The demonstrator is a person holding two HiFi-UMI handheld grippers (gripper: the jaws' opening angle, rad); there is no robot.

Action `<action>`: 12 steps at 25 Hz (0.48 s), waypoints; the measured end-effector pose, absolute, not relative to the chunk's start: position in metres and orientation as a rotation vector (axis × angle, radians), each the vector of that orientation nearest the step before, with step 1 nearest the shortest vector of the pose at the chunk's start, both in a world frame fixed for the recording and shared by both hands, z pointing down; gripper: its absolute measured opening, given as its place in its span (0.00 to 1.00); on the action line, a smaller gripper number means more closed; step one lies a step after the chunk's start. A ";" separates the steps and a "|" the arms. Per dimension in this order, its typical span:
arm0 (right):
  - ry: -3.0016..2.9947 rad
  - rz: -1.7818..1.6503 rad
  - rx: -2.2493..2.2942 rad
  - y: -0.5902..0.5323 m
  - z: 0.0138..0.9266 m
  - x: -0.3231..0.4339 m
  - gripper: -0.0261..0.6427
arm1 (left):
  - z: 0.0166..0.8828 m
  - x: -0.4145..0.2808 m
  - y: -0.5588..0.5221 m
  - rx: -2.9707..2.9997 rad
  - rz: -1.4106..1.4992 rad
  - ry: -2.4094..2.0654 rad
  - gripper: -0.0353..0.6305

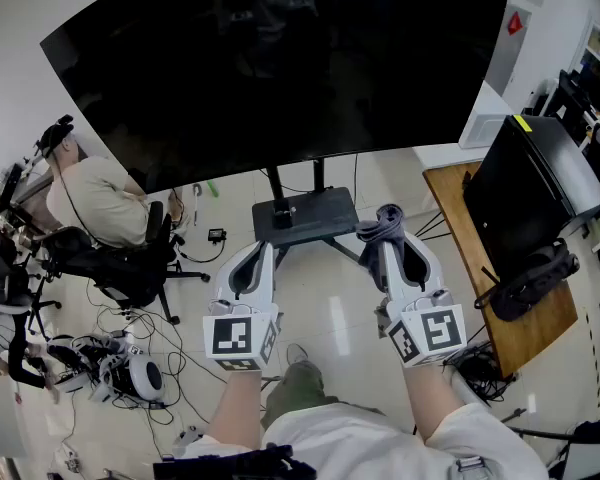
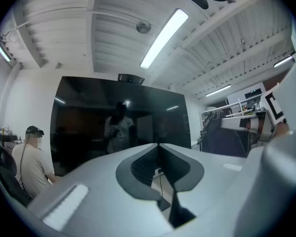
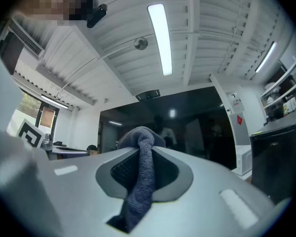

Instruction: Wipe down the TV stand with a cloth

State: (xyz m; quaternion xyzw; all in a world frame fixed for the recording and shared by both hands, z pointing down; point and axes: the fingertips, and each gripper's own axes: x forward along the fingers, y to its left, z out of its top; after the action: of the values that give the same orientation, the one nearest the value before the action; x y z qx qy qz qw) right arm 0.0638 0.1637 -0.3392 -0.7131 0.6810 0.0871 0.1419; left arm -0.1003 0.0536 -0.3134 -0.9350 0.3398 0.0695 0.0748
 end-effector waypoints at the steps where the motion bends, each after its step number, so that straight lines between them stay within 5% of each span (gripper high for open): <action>1: 1.967 0.246 -2.060 0.145 -0.335 0.064 0.12 | -0.310 -0.100 0.035 -2.803 0.206 1.021 0.22; 12: 1.987 0.259 -2.073 -0.046 -0.342 0.052 0.12 | -0.316 -0.109 -0.149 -2.803 0.235 1.009 0.22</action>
State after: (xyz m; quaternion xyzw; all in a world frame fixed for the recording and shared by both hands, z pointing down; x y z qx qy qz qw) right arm 0.0517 -0.0460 -0.3416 -0.7131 0.6833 0.0891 0.1289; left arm -0.1094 -0.1486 -0.3162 -0.9352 0.3368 0.0783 0.0766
